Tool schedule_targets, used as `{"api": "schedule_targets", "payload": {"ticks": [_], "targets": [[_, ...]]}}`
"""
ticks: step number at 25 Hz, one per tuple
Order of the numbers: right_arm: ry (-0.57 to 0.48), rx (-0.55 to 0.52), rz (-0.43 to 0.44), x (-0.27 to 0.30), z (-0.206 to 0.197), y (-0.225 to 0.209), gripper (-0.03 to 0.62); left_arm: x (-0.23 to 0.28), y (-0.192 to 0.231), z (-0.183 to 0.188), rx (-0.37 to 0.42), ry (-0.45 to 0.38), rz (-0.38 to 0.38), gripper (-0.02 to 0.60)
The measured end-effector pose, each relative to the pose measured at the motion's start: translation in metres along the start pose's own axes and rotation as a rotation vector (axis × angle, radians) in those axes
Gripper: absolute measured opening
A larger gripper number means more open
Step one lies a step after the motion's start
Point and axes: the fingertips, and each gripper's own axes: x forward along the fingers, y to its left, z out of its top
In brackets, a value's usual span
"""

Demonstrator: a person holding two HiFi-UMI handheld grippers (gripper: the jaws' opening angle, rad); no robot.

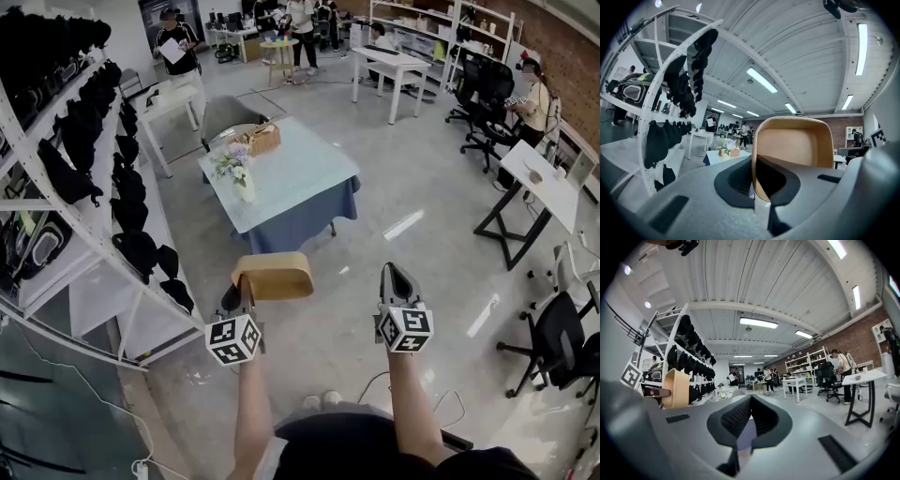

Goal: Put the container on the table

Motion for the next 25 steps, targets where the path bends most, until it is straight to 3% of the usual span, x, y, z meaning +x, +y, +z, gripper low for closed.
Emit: {"api": "schedule_targets", "payload": {"ticks": [16,25], "targets": [[-0.025,0.045,-0.022,0.029,-0.011,0.016,-0.002,0.038,0.023,-0.007,0.017,0.017,-0.053,0.009],[-0.016,0.058,-0.005,0.081,-0.017,0.011,-0.002,0.08,0.04,-0.004,0.012,0.013,-0.033,0.009]]}}
